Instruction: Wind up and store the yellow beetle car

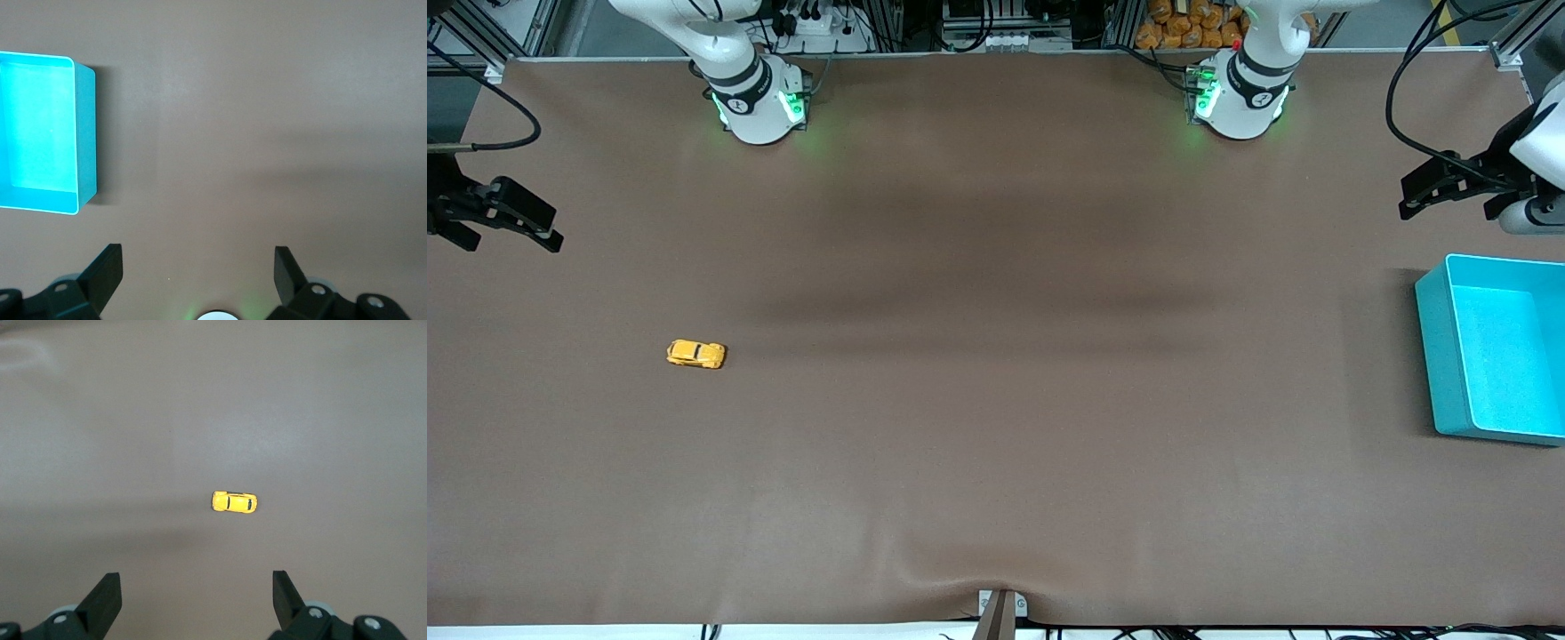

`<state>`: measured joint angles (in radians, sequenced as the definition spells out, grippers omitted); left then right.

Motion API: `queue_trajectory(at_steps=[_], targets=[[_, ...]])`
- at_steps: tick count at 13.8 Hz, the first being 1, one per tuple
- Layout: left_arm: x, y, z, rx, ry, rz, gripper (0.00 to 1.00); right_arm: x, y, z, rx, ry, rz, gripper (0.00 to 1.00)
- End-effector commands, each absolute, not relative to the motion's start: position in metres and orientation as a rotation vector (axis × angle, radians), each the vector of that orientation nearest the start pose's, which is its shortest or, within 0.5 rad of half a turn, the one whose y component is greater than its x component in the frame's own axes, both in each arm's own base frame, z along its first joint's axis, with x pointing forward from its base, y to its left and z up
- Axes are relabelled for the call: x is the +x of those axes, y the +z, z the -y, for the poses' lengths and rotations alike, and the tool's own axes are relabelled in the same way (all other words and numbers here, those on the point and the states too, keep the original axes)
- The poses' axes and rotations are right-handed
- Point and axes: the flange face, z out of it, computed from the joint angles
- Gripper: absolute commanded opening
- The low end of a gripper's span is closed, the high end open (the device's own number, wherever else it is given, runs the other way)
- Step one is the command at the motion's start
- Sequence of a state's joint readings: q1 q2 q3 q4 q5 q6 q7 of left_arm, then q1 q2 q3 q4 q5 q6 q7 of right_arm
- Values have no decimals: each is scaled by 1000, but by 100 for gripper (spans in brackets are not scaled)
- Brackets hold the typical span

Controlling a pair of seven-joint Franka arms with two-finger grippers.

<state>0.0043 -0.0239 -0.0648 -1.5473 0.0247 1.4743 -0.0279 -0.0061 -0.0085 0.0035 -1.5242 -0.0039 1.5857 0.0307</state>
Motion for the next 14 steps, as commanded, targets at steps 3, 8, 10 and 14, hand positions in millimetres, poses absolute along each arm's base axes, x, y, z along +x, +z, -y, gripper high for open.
queue_trajectory(at_steps=[3, 8, 10, 14], targets=[[533, 645, 31, -3132, 60, -40, 100, 552, 653, -1, -3140, -109, -72, 100], [533, 646, 32, -3137, 58, -43, 100, 552, 651, -1, -3140, -99, -77, 100], [534, 646, 31, -3137, 55, -46, 100, 552, 652, -3, -3144, -99, -73, 100], [534, 646, 32, -3138, 55, -48, 100, 555, 646, 1, -3139, -80, -154, 100]])
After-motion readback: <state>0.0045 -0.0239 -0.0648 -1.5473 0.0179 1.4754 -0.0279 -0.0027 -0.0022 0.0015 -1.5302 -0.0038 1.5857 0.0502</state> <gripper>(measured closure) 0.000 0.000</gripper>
